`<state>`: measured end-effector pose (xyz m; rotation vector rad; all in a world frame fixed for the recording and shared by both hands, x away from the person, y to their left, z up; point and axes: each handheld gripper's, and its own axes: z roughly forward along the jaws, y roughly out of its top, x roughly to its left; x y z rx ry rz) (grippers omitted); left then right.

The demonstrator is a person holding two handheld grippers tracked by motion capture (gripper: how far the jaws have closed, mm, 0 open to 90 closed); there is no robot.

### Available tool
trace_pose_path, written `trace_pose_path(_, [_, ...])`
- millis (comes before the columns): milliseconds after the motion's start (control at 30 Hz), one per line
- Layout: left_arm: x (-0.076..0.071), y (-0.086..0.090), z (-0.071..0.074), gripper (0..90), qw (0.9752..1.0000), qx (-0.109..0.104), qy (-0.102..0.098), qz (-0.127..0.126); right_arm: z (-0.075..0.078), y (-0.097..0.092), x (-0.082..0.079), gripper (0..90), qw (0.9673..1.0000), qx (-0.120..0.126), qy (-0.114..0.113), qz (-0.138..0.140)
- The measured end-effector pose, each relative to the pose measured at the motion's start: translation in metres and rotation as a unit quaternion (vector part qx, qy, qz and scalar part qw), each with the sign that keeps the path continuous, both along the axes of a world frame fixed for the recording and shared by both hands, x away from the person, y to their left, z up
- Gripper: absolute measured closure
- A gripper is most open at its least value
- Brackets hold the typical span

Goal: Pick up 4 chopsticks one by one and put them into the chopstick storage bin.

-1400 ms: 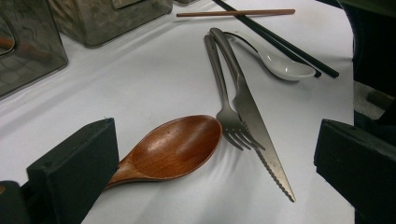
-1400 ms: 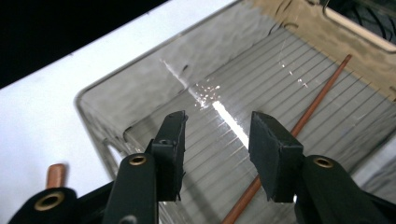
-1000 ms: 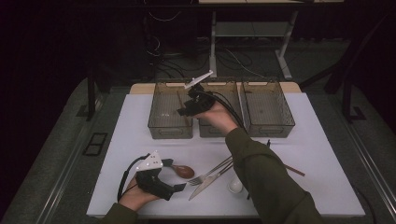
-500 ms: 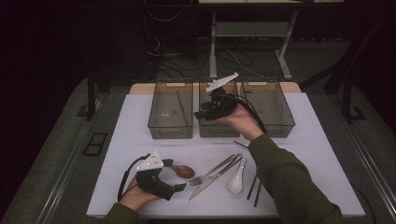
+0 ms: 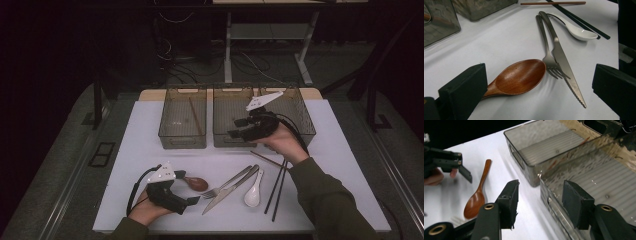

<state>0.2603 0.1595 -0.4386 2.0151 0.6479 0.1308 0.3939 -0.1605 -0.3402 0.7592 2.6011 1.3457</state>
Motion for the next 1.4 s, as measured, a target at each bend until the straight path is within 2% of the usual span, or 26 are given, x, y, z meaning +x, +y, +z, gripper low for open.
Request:
trace_pose_path(300, [0.0,-0.001,0.0,0.0,1.0,0.0,0.0,0.001,-0.013,-0.034,-0.022,46.6,1.0,-0.002,0.0,-0.003])
trace_pose_path(400, [-0.001,0.0,0.001,0.0,1.0,-0.002,-0.004,0.001,-0.017,-0.045,-0.028,46.6,0.9999,-0.009,0.001,-0.007])
trace_pose_path(900, [-0.003,-0.001,0.003,0.0,1.0,-0.002,-0.009,0.0,-0.028,-0.098,-0.05,46.8,0.9991,-0.018,0.012,-0.036])
trace_pose_path(1100, [-0.003,-0.001,0.003,0.0,1.0,-0.002,-0.009,-0.001,-0.031,-0.119,-0.057,46.9,0.9979,-0.023,0.017,-0.057])
trace_pose_path(1400, [-0.002,-0.001,0.003,0.0,1.0,0.001,-0.009,0.0,-0.039,-0.148,-0.067,49.8,0.9947,-0.047,0.03,-0.086])
